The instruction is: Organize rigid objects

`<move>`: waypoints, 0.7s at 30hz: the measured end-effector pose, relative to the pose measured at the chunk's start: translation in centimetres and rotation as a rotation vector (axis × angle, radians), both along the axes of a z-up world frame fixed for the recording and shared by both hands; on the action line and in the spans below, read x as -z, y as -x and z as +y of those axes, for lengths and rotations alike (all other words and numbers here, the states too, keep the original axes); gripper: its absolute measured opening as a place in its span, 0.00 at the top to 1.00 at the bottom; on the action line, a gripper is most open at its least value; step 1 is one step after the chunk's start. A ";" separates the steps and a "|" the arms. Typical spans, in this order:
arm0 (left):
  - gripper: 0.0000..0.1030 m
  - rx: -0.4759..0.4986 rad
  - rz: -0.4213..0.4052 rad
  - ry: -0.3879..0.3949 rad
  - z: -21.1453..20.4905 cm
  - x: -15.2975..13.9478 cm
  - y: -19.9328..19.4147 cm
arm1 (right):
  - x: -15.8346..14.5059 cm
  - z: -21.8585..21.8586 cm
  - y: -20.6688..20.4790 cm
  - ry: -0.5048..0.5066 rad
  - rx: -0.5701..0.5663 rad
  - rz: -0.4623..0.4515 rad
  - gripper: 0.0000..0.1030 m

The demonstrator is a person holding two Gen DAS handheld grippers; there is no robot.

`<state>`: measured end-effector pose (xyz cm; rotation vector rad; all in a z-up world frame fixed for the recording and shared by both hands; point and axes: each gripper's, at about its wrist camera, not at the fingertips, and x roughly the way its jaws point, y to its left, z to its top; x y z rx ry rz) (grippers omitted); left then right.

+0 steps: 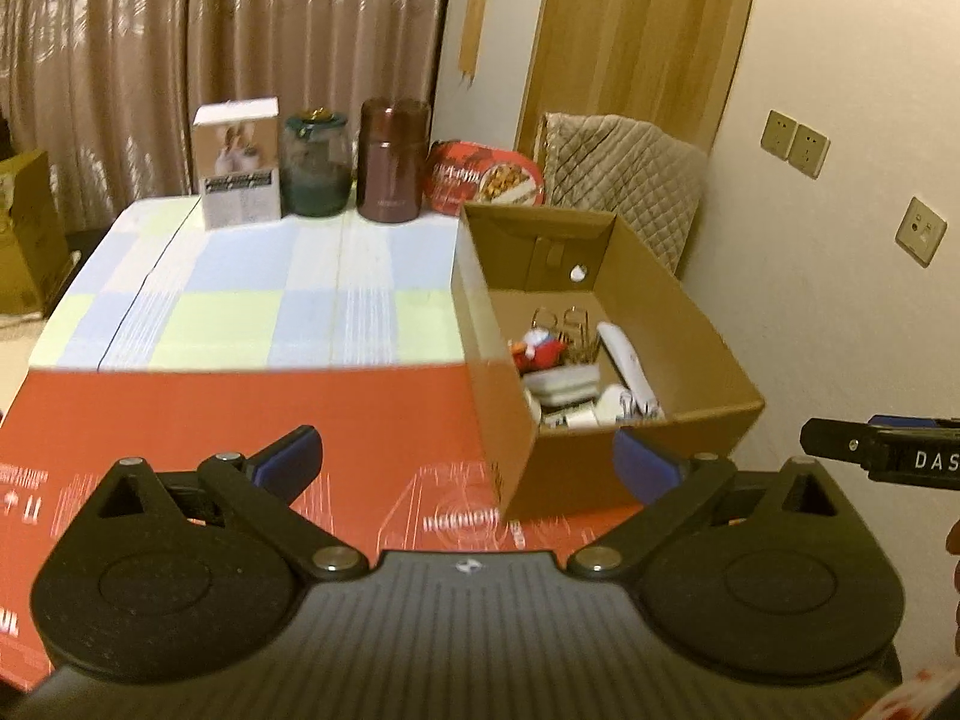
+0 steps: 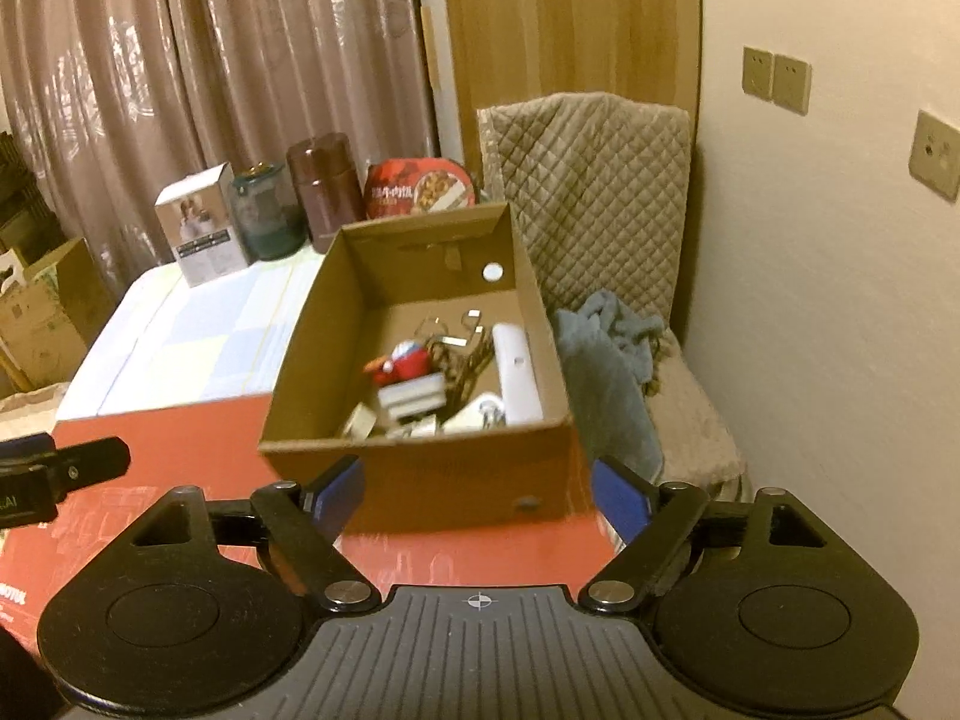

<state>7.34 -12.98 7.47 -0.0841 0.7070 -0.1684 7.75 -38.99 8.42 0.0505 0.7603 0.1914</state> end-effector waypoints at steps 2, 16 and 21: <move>0.02 -0.007 0.009 0.000 0.2 0.2 1.0 | 0.2 0.1 1.1 -0.008 0.001 0.008 0.22; 0.02 0.016 0.037 -0.005 0.5 0.7 5.5 | -0.1 1.0 6.4 0.019 -0.005 0.001 0.22; 0.02 0.022 0.042 -0.011 0.3 0.8 6.4 | 0.1 1.3 7.0 0.018 -0.008 0.010 0.22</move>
